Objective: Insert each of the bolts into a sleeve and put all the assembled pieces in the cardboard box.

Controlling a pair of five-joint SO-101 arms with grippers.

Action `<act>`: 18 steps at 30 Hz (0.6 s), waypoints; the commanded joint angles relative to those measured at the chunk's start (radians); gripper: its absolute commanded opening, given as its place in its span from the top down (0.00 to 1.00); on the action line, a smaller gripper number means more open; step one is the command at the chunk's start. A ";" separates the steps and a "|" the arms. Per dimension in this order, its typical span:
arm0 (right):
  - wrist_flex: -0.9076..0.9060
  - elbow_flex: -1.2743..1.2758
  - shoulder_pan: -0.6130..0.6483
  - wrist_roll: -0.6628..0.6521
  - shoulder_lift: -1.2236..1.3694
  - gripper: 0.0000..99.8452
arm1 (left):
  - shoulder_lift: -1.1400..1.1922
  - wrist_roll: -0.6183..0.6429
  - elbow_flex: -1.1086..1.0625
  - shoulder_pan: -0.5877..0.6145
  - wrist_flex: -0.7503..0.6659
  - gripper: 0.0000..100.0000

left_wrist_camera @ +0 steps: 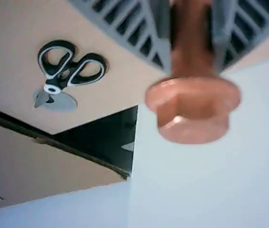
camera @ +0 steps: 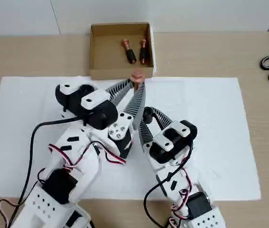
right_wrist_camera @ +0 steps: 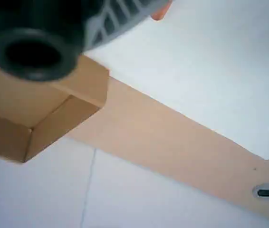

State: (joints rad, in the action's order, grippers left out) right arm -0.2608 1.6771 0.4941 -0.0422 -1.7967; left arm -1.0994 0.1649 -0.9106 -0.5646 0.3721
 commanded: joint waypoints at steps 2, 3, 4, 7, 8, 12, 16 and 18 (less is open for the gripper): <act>-0.001 0.006 0.002 -0.008 -0.016 0.99 | -0.015 0.009 0.058 0.005 0.015 0.99; -0.002 0.006 0.002 -0.008 -0.016 0.99 | -0.012 0.014 0.058 0.003 0.014 0.99; -0.004 0.006 0.002 -0.008 -0.016 0.99 | -0.009 0.034 0.058 -0.003 0.012 0.99; -0.004 0.006 0.002 -0.008 -0.016 0.99 | -0.006 0.094 0.042 -0.011 0.002 0.99; -0.004 0.006 0.002 -0.008 -0.016 0.99 | -0.008 0.094 0.027 -0.011 -0.021 0.99; 0.001 0.006 0.002 -0.008 -0.016 0.99 | -0.009 0.092 -0.074 -0.008 -0.204 0.99; -0.001 0.006 0.002 -0.008 -0.016 0.99 | -0.008 0.094 -0.171 -0.011 -0.333 0.99; 0.001 0.006 0.002 -0.008 -0.016 0.99 | -0.009 0.095 -0.191 -0.011 -0.331 0.99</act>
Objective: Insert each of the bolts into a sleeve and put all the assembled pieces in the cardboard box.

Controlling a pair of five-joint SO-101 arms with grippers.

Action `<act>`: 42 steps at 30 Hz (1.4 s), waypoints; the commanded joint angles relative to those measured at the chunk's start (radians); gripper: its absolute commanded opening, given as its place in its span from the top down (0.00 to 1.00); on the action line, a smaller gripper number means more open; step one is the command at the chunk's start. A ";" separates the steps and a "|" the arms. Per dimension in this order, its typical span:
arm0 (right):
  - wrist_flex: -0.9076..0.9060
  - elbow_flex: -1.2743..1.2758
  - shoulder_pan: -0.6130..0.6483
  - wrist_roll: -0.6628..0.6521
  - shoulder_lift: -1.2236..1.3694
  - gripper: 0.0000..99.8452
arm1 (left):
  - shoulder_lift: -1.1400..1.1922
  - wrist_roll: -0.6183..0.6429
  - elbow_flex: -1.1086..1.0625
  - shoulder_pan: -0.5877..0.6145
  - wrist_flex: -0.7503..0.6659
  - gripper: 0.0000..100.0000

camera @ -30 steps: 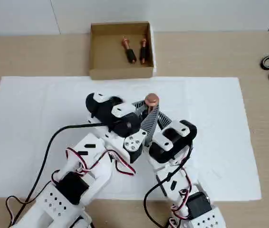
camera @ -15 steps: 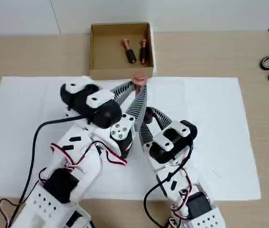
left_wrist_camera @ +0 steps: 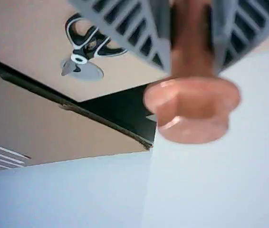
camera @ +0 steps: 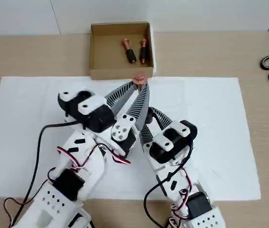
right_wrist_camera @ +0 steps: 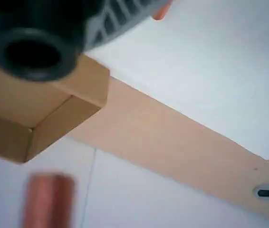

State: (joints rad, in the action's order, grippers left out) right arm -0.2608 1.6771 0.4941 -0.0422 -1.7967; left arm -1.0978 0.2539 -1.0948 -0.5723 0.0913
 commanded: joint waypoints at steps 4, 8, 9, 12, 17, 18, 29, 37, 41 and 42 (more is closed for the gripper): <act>0.002 0.006 0.002 -0.008 -0.016 0.99 | -0.009 0.008 -0.025 -0.003 -0.057 0.99; 0.002 0.006 0.002 -0.008 -0.016 0.99 | -0.009 0.009 -0.025 -0.003 -0.057 0.99; 0.002 0.006 0.002 -0.008 -0.016 0.99 | -0.009 0.009 -0.025 -0.003 -0.057 0.99; 0.002 0.006 0.002 -0.008 -0.016 0.99 | -0.009 0.009 -0.027 -0.003 -0.058 0.99; 0.005 0.006 0.007 -0.008 -0.016 0.99 | -0.009 0.003 -0.068 -0.005 -0.173 0.99; 0.007 0.006 0.007 -0.008 -0.016 0.99 | -0.009 -0.005 -0.079 -0.005 -0.180 0.99; 0.096 0.006 0.007 -0.008 -0.016 0.99 | -0.011 -0.032 -0.111 -0.046 -0.183 0.99; 0.096 0.006 0.007 -0.008 -0.016 0.99 | -0.009 -0.138 -0.124 -0.041 -0.233 0.99; 0.096 0.006 0.007 -0.008 -0.016 0.99 | -0.009 -0.158 -0.143 -0.046 -0.292 0.99; 0.096 0.006 0.007 -0.008 -0.016 0.99 | -0.009 -0.157 -0.148 -0.046 -0.292 0.99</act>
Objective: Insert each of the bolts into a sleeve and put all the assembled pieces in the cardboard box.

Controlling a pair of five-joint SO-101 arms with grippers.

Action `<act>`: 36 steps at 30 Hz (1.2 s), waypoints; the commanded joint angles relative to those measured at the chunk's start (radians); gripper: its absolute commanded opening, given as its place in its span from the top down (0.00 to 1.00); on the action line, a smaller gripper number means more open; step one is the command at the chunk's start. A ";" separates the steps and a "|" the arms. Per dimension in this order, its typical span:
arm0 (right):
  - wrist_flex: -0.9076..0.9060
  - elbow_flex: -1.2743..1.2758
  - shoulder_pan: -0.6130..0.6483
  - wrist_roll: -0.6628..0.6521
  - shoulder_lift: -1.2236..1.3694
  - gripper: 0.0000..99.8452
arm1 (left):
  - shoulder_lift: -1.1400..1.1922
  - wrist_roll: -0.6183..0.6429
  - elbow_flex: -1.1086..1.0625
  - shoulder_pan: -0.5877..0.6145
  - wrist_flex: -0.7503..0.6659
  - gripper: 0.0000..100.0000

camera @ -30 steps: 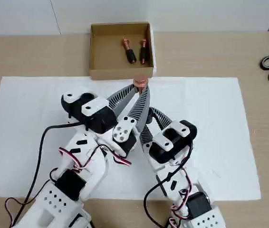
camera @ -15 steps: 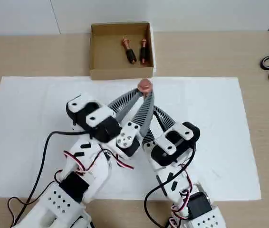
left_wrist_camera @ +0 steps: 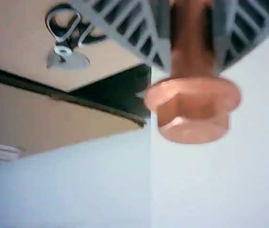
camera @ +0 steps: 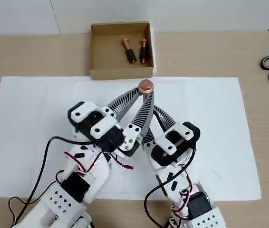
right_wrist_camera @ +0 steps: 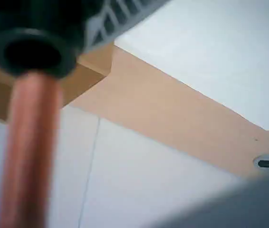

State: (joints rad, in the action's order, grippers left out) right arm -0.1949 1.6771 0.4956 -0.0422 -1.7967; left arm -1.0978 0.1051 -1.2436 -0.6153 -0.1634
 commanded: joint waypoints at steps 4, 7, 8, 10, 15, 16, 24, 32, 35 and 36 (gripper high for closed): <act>0.030 0.006 0.005 -0.008 -0.016 0.99 | -0.009 -0.008 -0.027 -0.005 -0.038 0.99; 0.030 0.006 0.005 -0.008 -0.016 0.99 | -0.009 -0.008 -0.053 -0.008 -0.041 0.99; 0.030 0.006 0.005 -0.008 -0.016 0.99 | -0.009 -0.009 -0.054 -0.012 -0.043 0.99; 0.030 0.006 0.005 -0.008 -0.016 0.99 | -0.009 -0.009 -0.054 -0.015 -0.043 0.99; 0.030 0.006 0.005 -0.008 -0.016 0.99 | -0.009 -0.029 -0.067 -0.015 -0.077 0.99; 0.030 0.006 0.005 -0.008 -0.016 0.99 | -0.009 -0.051 -0.077 -0.015 -0.087 0.99; 0.030 0.006 0.005 -0.008 -0.016 0.99 | -0.011 -0.084 -0.119 -0.009 -0.097 0.99; 0.030 0.006 0.005 -0.008 -0.016 0.99 | -0.017 -0.087 -0.114 -0.009 0.040 0.88; 0.030 0.006 0.005 -0.009 -0.016 0.99 | -0.017 -0.087 -0.114 -0.009 0.040 0.87; 0.030 0.006 0.005 -0.009 -0.016 0.99 | -0.017 -0.089 -0.114 -0.009 0.040 0.87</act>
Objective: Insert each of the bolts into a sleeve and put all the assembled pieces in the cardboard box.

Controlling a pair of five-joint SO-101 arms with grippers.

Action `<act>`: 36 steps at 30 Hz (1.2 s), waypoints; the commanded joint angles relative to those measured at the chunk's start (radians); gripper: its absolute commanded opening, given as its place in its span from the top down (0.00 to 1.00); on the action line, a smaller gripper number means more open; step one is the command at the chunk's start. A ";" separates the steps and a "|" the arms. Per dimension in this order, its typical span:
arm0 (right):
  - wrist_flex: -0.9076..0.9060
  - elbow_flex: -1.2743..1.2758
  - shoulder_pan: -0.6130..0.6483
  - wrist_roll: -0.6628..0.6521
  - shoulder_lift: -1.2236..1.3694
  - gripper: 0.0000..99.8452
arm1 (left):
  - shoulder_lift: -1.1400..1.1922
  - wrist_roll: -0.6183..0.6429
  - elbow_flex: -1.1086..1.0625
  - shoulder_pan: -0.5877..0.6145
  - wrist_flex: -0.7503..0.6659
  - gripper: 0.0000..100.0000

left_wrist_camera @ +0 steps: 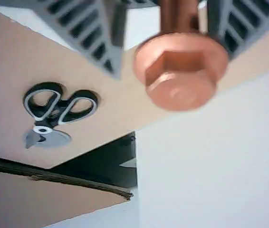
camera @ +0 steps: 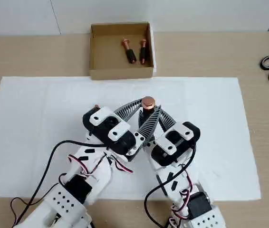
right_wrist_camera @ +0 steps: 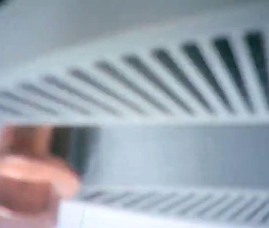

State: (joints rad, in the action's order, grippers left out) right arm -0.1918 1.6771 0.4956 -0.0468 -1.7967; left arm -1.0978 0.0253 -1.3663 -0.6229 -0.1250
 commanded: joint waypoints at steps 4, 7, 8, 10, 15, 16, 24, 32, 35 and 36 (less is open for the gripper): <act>0.025 0.006 0.005 -0.005 -0.016 0.99 | -0.017 -0.083 0.008 -0.002 0.000 0.87; 0.025 0.006 0.005 -0.005 -0.016 0.99 | -0.009 -0.092 0.007 -0.008 0.005 0.87; 0.025 0.006 0.005 -0.005 -0.016 0.99 | -0.009 -0.092 0.005 -0.008 0.005 0.87; 0.025 0.006 0.005 -0.005 -0.016 0.99 | -0.009 -0.097 0.005 -0.005 0.006 0.87; 0.025 0.006 0.005 -0.005 -0.016 0.99 | -0.014 -0.098 0.007 -0.008 0.117 0.87; 0.025 0.006 0.005 -0.005 -0.016 0.99 | -0.014 -0.098 0.007 -0.006 0.121 0.87; 0.025 0.006 0.004 -0.005 -0.016 0.99 | -0.009 -0.175 0.007 0.035 0.232 0.86; 0.025 0.006 0.004 -0.005 -0.016 0.99 | -0.008 -0.241 0.108 0.091 0.348 0.87; 0.025 0.006 0.004 -0.005 -0.016 0.99 | -0.008 -0.276 0.163 0.092 0.459 0.87; 0.025 0.006 0.004 -0.005 -0.016 0.99 | -0.008 -0.275 0.177 0.092 0.482 0.87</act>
State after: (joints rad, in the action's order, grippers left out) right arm -0.1964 1.6786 0.5017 -0.0499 -1.7906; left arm -1.1162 -0.2325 -1.2298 -0.5570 0.2800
